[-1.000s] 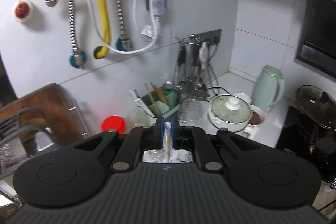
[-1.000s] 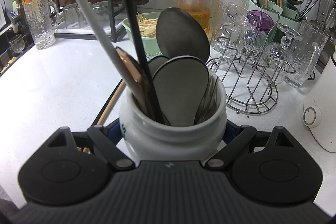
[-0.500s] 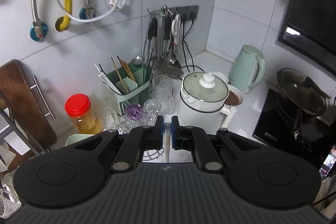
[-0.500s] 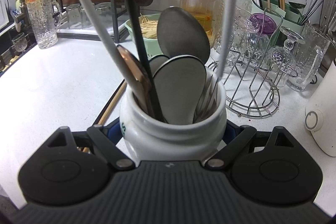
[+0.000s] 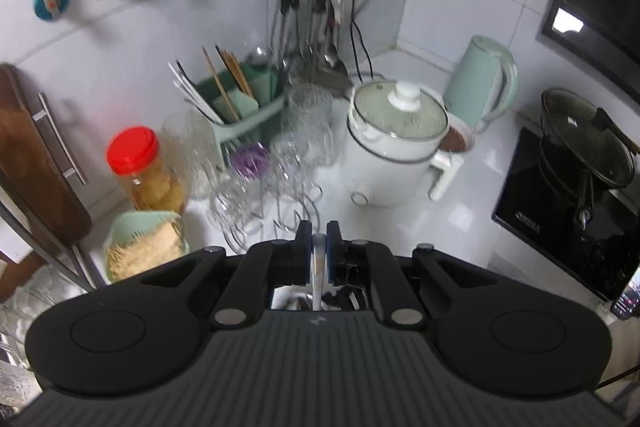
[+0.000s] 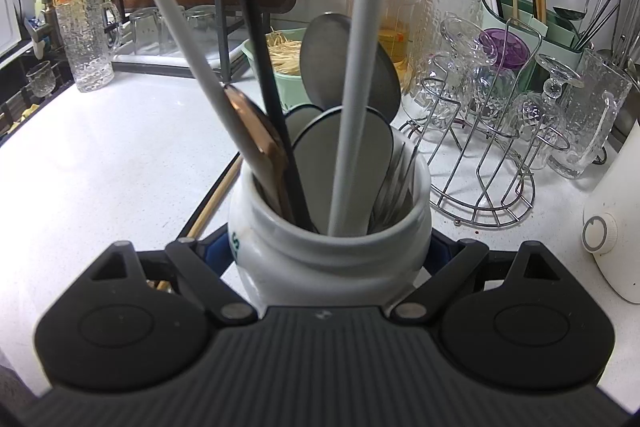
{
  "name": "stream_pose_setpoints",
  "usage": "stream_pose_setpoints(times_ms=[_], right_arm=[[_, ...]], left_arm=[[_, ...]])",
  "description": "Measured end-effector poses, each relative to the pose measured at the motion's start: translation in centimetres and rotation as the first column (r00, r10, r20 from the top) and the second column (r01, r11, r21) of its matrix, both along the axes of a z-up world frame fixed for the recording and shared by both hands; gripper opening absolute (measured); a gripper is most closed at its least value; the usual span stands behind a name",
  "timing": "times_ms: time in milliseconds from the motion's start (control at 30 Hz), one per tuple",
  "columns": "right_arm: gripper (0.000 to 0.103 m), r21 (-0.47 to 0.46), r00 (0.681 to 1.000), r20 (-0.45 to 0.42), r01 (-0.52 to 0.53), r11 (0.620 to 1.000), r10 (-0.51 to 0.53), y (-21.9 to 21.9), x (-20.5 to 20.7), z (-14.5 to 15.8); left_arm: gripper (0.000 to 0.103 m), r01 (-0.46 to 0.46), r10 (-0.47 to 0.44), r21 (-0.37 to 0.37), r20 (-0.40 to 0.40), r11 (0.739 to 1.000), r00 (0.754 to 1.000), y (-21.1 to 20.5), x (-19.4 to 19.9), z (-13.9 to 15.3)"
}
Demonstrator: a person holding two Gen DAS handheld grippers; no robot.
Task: Organize utensils
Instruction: 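Lower the white chopstick into the mug held by the right tool, then open the left tool to release the white chopstick in the mug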
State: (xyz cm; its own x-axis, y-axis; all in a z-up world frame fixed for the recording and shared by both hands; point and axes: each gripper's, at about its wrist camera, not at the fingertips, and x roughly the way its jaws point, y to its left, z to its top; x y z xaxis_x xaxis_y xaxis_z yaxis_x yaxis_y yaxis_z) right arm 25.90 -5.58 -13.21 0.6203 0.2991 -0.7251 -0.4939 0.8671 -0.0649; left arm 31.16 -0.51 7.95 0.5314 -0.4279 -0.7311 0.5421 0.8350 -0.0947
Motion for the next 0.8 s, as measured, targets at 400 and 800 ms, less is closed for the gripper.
stream_pose_setpoints(times_ms=[400,800], right_arm=[[0.093,0.005,1.0,0.008,0.0,1.0,0.0,0.0,-0.1,0.0],[0.093,0.004,1.0,0.01,-0.003,1.0,0.002,0.0,-0.2,0.0]], left_arm=[[0.008,0.021,-0.015,0.051,-0.105,0.998,0.994,-1.3,1.0,-3.6],[0.009,0.009,0.001,0.071,-0.137,0.997,0.991,-1.4,1.5,-5.1]])
